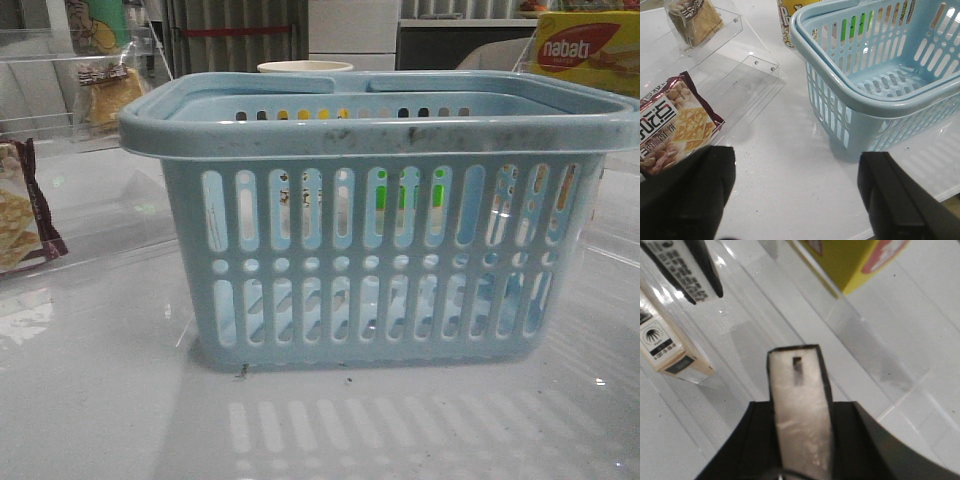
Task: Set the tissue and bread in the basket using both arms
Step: 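Carry the box over the blue basket and open the right gripper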
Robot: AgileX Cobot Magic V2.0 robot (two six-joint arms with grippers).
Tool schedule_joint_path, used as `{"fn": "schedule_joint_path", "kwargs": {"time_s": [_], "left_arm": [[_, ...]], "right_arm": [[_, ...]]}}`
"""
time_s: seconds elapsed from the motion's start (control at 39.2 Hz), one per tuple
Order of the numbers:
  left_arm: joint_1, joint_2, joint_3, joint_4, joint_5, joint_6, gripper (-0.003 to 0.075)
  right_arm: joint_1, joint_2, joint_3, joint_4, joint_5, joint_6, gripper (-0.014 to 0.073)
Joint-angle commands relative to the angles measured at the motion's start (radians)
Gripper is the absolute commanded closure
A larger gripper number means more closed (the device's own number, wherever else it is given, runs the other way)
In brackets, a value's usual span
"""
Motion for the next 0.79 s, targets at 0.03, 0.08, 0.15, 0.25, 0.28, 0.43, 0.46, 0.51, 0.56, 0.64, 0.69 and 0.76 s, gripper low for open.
{"fn": "schedule_joint_path", "kwargs": {"time_s": [0.03,0.08,0.15,0.25,0.28,0.43,0.46,0.51,0.56,0.64,0.69,0.76], "left_arm": [[-0.007,0.01,-0.028,-0.01,-0.085,-0.002,0.0162],[-0.007,0.01,-0.028,-0.01,-0.085,-0.002,0.0162],[-0.007,0.01,-0.028,-0.01,-0.085,-0.002,0.0162],[-0.007,0.01,-0.028,-0.01,-0.085,-0.002,0.0162],[-0.007,0.01,-0.028,-0.01,-0.085,-0.002,0.0162],[-0.007,0.01,-0.028,-0.01,-0.085,-0.002,0.0162],[-0.007,0.01,-0.028,-0.01,-0.085,-0.002,0.0162],[-0.007,0.01,-0.028,-0.01,-0.085,-0.002,0.0162],[-0.007,0.01,-0.028,-0.01,-0.085,-0.002,0.0162],[-0.007,0.01,-0.028,-0.01,-0.085,-0.002,0.0162],[-0.007,0.01,-0.028,-0.01,-0.085,-0.002,0.0162],[-0.007,0.01,-0.028,-0.01,-0.085,-0.002,0.0162]], "right_arm": [[-0.005,-0.098,-0.043,-0.012,-0.063,-0.007,0.0371],[-0.002,-0.13,-0.048,-0.01,-0.052,-0.007,0.0371],[0.018,-0.199,-0.048,-0.009,-0.038,-0.007,0.0371],[0.074,-0.305,-0.048,-0.007,-0.006,-0.007,0.0371],[0.094,-0.33,-0.048,-0.007,0.002,-0.007,0.0371],[0.267,-0.436,-0.047,0.061,0.047,-0.007,0.0371],[0.298,-0.44,-0.047,0.082,0.053,-0.007,0.0371],[0.373,-0.436,-0.042,0.119,0.06,-0.007,0.0371],[0.454,-0.418,-0.036,0.13,0.062,-0.007,0.0371],[0.553,-0.366,-0.036,0.13,0.069,-0.007,0.0371],[0.6,-0.325,-0.036,0.13,0.089,-0.007,0.0371],[0.645,-0.255,-0.036,0.13,0.148,-0.007,0.0358]]}}
